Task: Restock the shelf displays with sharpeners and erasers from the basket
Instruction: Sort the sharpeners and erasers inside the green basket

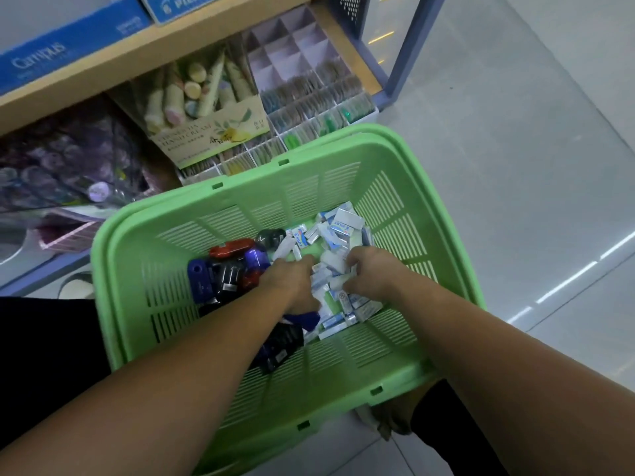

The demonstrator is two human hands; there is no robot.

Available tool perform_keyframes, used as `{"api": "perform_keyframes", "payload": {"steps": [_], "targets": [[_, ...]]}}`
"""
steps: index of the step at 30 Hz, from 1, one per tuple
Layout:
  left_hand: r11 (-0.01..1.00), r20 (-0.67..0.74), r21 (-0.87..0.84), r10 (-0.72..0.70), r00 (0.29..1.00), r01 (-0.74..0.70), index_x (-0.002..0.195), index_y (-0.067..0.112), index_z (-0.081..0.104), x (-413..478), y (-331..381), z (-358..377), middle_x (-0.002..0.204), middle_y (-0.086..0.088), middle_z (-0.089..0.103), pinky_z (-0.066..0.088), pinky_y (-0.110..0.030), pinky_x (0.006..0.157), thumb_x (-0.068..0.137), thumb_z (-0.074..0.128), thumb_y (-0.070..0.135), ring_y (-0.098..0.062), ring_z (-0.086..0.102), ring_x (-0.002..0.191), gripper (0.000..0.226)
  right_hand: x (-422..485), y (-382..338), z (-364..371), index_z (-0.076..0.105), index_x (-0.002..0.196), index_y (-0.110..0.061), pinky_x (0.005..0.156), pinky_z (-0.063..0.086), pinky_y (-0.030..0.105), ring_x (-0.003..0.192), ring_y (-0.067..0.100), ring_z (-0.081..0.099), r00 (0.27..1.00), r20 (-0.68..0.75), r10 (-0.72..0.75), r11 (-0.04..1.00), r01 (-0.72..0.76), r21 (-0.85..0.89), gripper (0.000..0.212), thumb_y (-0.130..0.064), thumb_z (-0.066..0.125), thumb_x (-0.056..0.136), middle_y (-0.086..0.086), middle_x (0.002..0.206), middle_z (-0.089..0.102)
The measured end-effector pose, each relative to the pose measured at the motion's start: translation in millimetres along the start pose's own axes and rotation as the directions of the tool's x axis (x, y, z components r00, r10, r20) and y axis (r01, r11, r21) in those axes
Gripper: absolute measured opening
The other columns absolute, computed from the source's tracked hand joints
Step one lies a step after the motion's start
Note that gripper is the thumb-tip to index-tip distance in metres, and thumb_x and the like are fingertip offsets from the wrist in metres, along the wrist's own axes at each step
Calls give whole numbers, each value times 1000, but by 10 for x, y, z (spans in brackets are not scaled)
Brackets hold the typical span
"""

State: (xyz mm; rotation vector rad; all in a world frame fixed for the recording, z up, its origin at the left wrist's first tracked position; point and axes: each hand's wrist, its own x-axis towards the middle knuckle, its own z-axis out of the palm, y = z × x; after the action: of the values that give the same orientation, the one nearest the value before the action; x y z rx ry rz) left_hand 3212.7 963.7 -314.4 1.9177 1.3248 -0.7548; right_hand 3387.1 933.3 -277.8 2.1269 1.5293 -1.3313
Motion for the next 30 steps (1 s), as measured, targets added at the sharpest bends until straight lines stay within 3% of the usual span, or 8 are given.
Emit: {"api": "perform_keyframes", "payload": {"steps": [5, 8, 10, 14, 17, 22, 27, 30], "targets": [[998, -18, 33, 62, 998, -61, 136, 25, 47, -23, 66, 92, 126, -7, 57, 45, -41, 98, 80, 76, 52, -31, 46, 125, 68, 18, 38, 12, 64, 120, -20, 79, 46, 25, 97, 22, 60, 1000, 5, 5, 1000, -5, -17, 38, -21, 76, 84, 6, 115, 66], [990, -138, -49, 121, 983, -129, 114, 20, 55, -37, 94, 189, 113, -5, 57, 46, -35, 83, 78, 78, 32, -28, 56, 111, 44, 28, 38, -2, 63, 121, -21, 83, 49, 26, 105, 23, 62, 1000, 21, -3, 999, 4, -42, 38, -21, 75, 85, 4, 115, 66], [984, -173, -126, 101, 980, -124, 112, 19, 53, -60, 131, 226, 110, -4, 60, 46, -33, 76, 76, 76, 23, -28, 61, 104, 43, 42, 31, -4, 64, 120, -21, 85, 52, 28, 104, 24, 63, 1000, 13, 0, 999, 0, -35, 35, -17, 71, 86, 4, 115, 67], [972, -112, -204, 93, 989, -115, 131, 26, 44, -65, 146, 257, 118, 1, 61, 51, -37, 88, 75, 78, 40, -28, 63, 107, 67, 39, 34, 18, 63, 119, -23, 89, 56, 32, 102, 24, 64, 1000, 7, 18, 1000, -18, 15, 36, -12, 67, 84, 4, 114, 67], [979, -96, -147, 131, 987, -144, 117, 30, 51, -70, 139, 249, 112, 3, 66, 48, -32, 79, 81, 76, 44, -28, 65, 102, 47, 30, 37, 11, 64, 122, -20, 92, 56, 34, 106, 25, 65, 1000, -5, 6, 999, -6, 46, 39, -8, 64, 85, 6, 118, 69], [969, -157, -128, 191, 969, -212, 121, 29, 63, -97, 31, 168, 115, 0, 65, 54, -35, 82, 90, 70, 42, -27, 65, 104, 34, -35, 7, -82, 64, 127, -15, 92, 58, 41, 107, 28, 67, 999, -34, -23, 985, 28, 171, 37, -6, 59, 92, 10, 123, 68], [889, -300, -417, 64, 952, -192, 100, 25, 72, -124, -14, -167, 88, 8, 70, 55, -28, 67, 82, 80, 42, -16, 69, 81, 26, -162, -129, -286, 68, 118, -18, 65, 53, 28, 75, 21, 66, 974, -211, -80, 964, 129, 231, 26, -14, 55, 96, 7, 104, 73], [715, -283, -662, 38, 958, -224, 123, 17, 69, -153, 144, -413, 106, 1, 70, 56, -30, 76, 83, 83, 39, -16, 68, 90, 47, -296, -232, -380, 66, 114, -14, 65, 51, 30, 75, 27, 66, 965, -251, -77, 983, 116, 145, 21, -18, 57, 95, 10, 93, 72]]}}
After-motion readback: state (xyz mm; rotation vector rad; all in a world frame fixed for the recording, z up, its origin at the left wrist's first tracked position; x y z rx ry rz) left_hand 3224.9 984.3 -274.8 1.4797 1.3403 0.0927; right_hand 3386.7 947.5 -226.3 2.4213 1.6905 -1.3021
